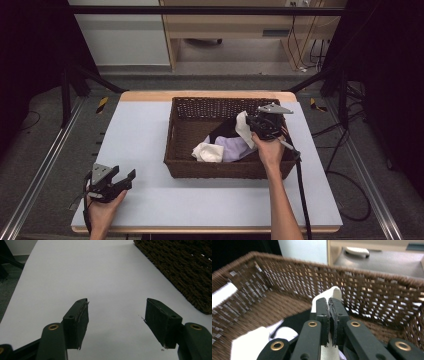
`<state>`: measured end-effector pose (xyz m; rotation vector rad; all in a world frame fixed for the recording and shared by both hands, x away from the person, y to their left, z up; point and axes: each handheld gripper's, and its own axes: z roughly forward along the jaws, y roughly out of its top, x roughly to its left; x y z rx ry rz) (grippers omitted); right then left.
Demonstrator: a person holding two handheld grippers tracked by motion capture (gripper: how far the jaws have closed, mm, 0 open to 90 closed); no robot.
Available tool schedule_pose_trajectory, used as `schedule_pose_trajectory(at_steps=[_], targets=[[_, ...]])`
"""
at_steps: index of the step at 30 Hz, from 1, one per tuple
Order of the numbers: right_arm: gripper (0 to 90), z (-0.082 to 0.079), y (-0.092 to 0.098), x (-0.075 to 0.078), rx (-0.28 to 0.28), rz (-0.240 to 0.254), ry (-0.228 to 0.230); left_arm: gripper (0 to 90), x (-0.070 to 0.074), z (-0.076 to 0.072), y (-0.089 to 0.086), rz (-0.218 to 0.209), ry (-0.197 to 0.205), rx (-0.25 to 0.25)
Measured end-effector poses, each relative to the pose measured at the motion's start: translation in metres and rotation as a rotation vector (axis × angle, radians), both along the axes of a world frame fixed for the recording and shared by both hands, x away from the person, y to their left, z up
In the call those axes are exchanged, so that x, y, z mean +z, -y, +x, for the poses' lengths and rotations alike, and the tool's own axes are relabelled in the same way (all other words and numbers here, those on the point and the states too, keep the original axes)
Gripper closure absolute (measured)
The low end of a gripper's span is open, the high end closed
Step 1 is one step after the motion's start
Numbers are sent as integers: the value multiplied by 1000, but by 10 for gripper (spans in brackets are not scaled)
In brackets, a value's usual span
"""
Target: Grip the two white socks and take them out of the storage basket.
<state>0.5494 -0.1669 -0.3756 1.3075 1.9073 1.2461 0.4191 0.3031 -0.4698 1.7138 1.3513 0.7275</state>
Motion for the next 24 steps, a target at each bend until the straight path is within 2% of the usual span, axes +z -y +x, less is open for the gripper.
schedule_pose_trajectory(at_steps=[5, 7, 13, 18, 21, 24], targets=[[864, -9, 3, 14, 6, 40, 59, 345, 0, 0, 1, 3, 0, -4], [864, -11, 4, 16, 12, 49, 67, 345, 0, 0, 1, 6, -3, -7], [864, -26, 4, 34, 32, 59, 141, 351, 0, 0, 3, 24, -4, -8], [864, -38, 5, 47, 64, 72, 166, 365, 1, 0, 2, 37, 0, -9], [864, -45, 6, 55, 76, 72, 174, 396, 1, 0, 3, 25, 0, -18], [863, -54, 7, 62, 91, 77, 192, 414, 3, -1, 2, 37, 16, -2]])
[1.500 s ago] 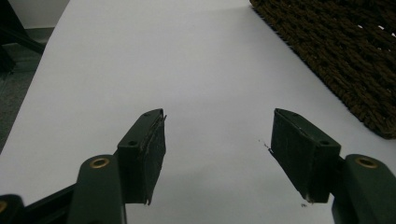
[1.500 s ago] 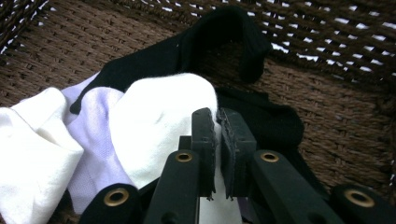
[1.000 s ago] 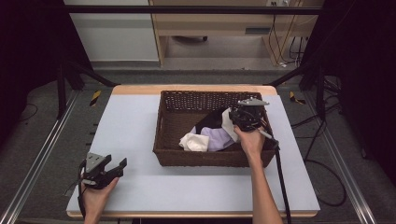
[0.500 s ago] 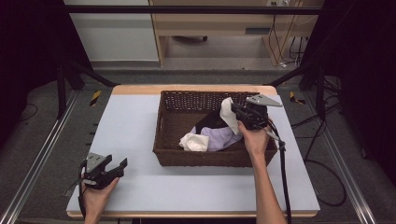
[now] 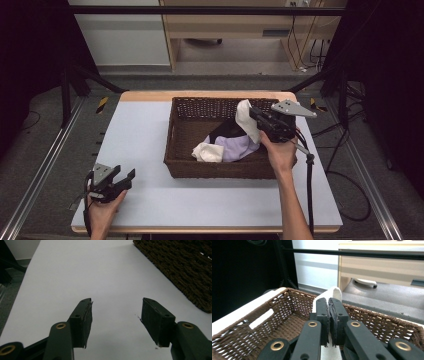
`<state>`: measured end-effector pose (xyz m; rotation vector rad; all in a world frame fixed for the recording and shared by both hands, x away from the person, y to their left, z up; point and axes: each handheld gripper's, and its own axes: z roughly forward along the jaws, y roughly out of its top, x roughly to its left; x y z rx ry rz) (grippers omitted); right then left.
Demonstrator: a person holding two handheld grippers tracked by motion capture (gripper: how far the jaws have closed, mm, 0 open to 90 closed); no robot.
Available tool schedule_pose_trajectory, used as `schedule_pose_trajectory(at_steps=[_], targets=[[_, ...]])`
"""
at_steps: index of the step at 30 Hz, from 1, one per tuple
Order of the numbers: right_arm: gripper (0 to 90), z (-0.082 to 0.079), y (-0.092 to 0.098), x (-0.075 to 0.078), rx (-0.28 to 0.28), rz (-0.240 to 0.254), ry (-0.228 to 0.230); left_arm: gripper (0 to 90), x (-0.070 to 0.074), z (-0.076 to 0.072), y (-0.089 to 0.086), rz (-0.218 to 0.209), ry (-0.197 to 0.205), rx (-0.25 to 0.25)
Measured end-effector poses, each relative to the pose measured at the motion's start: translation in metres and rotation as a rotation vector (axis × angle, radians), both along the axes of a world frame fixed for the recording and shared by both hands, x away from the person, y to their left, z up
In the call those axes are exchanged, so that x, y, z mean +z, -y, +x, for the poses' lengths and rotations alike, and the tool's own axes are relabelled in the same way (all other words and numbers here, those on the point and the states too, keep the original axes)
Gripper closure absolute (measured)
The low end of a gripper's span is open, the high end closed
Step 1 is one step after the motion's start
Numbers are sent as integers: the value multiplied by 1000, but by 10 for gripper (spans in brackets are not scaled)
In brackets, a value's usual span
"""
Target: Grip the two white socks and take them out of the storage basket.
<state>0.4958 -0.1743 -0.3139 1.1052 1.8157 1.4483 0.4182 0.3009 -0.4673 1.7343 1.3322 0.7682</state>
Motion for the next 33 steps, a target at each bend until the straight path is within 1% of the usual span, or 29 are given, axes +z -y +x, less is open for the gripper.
schedule_pose_trajectory(at_steps=[2, 5, 6, 7, 11, 12, 13, 14, 15, 16, 18, 19, 20, 24, 28, 33], targets=[[864, -7, 1, 4, 11, -1, 12, 415, 0, 0, 0, -2, 1, 8], [864, -16, 1, 9, 31, 1, 18, 412, 0, -1, 0, 4, -4, 18], [864, -16, 1, 9, 31, 1, 18, 410, 0, -1, 0, 4, -4, 18], [864, -19, 1, 10, 40, -1, 21, 410, 0, -1, 0, -1, -4, 20], [864, -34, 1, 15, 67, 2, 38, 401, 1, -1, 0, -2, -8, 26], [864, -41, 1, 17, 79, 3, 43, 398, 1, -1, 0, -4, -8, 31], [864, -44, 0, 17, 82, 4, 45, 396, 1, -1, 0, -10, -10, 29], [864, -47, 1, 18, 87, 3, 49, 397, 1, -1, 0, -19, -16, 21], [864, -47, 1, 18, 87, 3, 49, 396, 1, -1, 0, -19, -16, 21], [864, -55, 1, 19, 98, 0, 56, 391, 0, -1, 0, -21, -33, 18], [864, -57, 1, 18, 102, 0, 58, 386, 0, 0, 0, -22, -37, 18], [864, -64, 1, 17, 112, 2, 60, 381, 0, 0, 0, -27, -39, 21], [864, -67, 1, 16, 118, 2, 59, 379, 1, 0, 0, -27, -38, 21], [864, -78, 5, 11, 142, 14, 60, 373, 2, -1, 1, -32, -38, 24], [864, -88, 8, 5, 178, 31, 46, 370, 2, -1, 0, -36, -41, 26], [864, -101, 8, -3, 226, 32, 35, 369, 3, -2, 0, -37, -44, 26]])
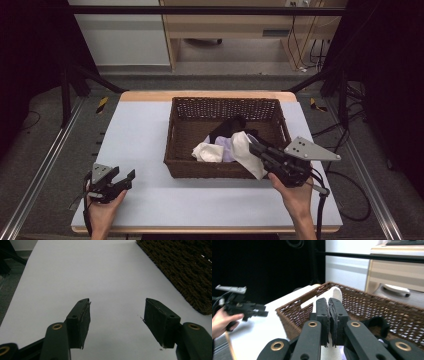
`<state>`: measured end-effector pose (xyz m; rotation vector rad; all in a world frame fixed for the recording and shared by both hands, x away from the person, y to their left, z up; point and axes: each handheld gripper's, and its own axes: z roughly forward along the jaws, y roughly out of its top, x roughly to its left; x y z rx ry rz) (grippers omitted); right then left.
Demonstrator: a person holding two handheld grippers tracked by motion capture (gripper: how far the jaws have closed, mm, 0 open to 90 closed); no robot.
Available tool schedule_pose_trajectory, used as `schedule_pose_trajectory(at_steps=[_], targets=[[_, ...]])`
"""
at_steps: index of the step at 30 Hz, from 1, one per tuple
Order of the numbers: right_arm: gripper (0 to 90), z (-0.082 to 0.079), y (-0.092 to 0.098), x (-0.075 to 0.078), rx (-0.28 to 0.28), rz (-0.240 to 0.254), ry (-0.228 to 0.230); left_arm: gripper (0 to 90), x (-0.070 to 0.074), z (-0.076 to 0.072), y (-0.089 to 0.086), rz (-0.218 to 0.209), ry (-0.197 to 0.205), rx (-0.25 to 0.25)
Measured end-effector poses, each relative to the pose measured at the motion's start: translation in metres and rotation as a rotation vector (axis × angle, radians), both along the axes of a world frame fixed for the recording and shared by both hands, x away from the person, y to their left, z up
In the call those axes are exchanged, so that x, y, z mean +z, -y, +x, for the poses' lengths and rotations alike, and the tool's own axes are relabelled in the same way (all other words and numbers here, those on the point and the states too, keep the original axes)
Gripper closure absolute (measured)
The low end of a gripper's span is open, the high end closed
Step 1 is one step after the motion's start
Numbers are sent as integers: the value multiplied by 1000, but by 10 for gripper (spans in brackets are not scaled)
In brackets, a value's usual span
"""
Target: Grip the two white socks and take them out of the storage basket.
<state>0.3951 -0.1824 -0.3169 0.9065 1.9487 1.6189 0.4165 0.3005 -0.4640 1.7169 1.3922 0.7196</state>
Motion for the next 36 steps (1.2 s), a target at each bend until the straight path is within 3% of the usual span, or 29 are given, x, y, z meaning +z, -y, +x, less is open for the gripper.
schedule_pose_trajectory(at_steps=[9, 18, 19, 27, 36], targets=[[863, -15, -3, -24, 64, -32, -46, 361, 1, 0, 0, -14, -9, -10], [862, -21, -8, -57, 106, -62, -123, 360, 2, -1, 1, -16, -4, -7], [861, -21, -9, -67, 115, -79, -150, 360, 2, -1, 1, -19, -3, -5], [859, -21, -11, -94, 104, -134, -209, 360, 4, -3, -1, -17, 9, -2], [841, -14, -5, -129, 49, -189, -295, 360, 5, -4, 0, -12, 8, -10]])
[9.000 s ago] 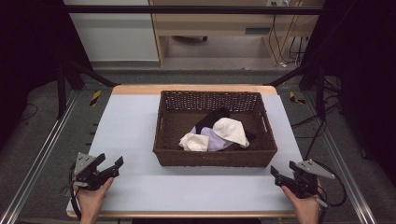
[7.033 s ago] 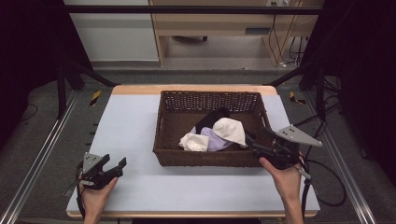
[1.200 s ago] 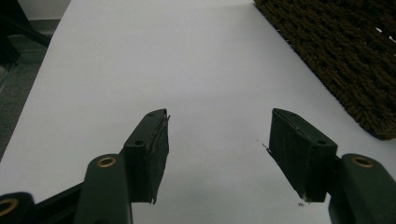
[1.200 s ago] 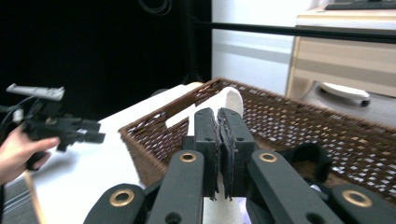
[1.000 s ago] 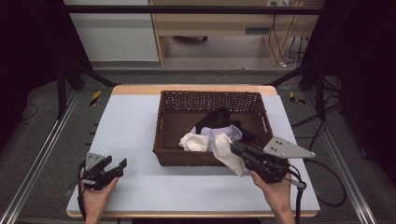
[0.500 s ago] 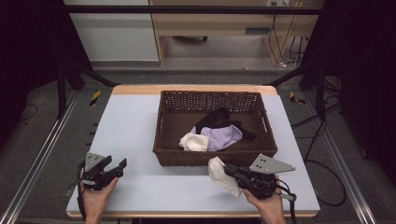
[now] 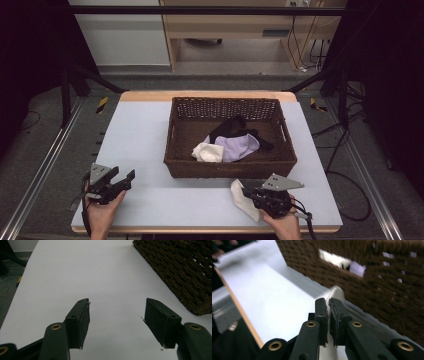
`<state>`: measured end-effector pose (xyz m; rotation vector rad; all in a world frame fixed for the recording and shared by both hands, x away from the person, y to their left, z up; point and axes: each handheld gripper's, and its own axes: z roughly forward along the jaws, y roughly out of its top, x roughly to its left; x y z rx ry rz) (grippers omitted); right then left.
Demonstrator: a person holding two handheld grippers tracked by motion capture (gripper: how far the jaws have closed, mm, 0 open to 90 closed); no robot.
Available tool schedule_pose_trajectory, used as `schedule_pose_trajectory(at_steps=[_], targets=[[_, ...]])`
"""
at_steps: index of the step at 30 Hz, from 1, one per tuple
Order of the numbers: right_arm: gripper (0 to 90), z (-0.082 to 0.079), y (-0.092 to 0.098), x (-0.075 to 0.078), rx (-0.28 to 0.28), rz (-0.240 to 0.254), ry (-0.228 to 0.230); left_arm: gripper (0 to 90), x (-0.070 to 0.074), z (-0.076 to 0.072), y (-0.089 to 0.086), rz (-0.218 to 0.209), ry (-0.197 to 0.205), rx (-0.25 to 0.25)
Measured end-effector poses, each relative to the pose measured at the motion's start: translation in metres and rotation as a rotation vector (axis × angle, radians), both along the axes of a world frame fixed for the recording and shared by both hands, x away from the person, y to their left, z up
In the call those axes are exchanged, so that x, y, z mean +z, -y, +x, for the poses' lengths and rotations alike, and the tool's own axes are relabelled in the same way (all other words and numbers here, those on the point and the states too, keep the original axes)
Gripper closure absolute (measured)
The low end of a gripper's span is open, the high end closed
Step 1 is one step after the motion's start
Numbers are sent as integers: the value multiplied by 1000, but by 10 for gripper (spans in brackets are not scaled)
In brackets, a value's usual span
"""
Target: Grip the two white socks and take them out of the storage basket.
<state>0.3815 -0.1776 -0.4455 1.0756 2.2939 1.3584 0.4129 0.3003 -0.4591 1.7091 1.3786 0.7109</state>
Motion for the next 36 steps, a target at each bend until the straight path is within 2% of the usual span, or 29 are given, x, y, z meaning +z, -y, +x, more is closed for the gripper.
schedule_pose_trajectory(at_steps=[2, 6, 13, 14, 21, 24, 29, 33, 36], targets=[[830, 1, 0, -2, -11, -18, -1, 360, 0, 0, 0, -2, 0, -2], [741, 3, -2, -11, -39, -64, 1, 362, 3, -1, 0, -15, 6, -13], [628, 0, 0, -6, -60, -43, 61, 362, 7, -3, 2, -28, 14, -18], [592, -2, 4, -1, -83, -35, 84, 363, 8, -4, 3, -31, 16, -22], [439, -5, 19, 15, -169, 8, 137, 372, 12, -5, 6, -35, 21, -38], [392, -6, 28, 19, -207, 16, 141, 382, 13, -5, 7, -41, 22, -42], [288, -6, 44, 24, -287, 11, 136, 399, 23, -7, 8, -46, 47, -66], [159, -5, 55, 25, -352, -20, 143, 408, 32, -9, 12, -82, 55, -85], [147, -3, 65, 22, -408, -15, 133, 417, 39, -9, 17, -84, 63, -94]])
